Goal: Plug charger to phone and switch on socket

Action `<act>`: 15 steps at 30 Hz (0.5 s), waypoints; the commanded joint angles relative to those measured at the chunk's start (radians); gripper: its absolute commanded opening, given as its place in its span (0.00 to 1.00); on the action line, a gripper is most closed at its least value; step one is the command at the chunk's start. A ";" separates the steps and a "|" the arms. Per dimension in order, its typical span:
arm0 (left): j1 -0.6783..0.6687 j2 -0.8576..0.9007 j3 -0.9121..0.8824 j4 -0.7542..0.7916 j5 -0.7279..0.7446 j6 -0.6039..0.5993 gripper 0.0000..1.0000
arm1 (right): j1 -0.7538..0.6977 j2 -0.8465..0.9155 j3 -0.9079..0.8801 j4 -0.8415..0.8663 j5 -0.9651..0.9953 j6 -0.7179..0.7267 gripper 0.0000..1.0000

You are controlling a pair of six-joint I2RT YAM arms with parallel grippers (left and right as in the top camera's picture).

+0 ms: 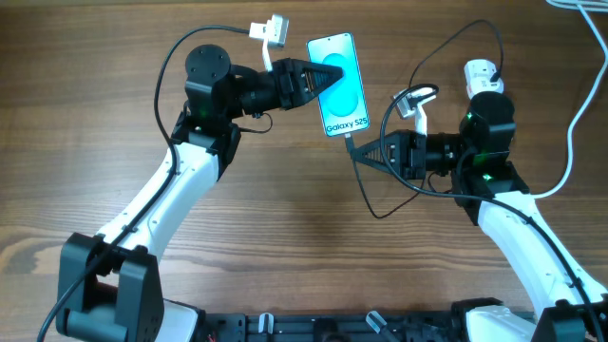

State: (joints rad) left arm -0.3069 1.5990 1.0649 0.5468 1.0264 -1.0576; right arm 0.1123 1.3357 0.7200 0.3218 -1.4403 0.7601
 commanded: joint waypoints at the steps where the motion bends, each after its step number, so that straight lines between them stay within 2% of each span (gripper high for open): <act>1: -0.016 -0.005 0.015 0.006 0.050 0.002 0.04 | 0.004 0.004 0.005 0.022 0.005 0.002 0.04; 15: -0.016 -0.005 0.015 0.006 0.093 0.002 0.04 | 0.004 0.004 0.005 0.033 0.058 0.003 0.04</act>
State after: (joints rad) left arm -0.3069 1.5990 1.0649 0.5503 1.0359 -1.0580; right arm 0.1135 1.3357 0.7200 0.3397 -1.4464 0.7628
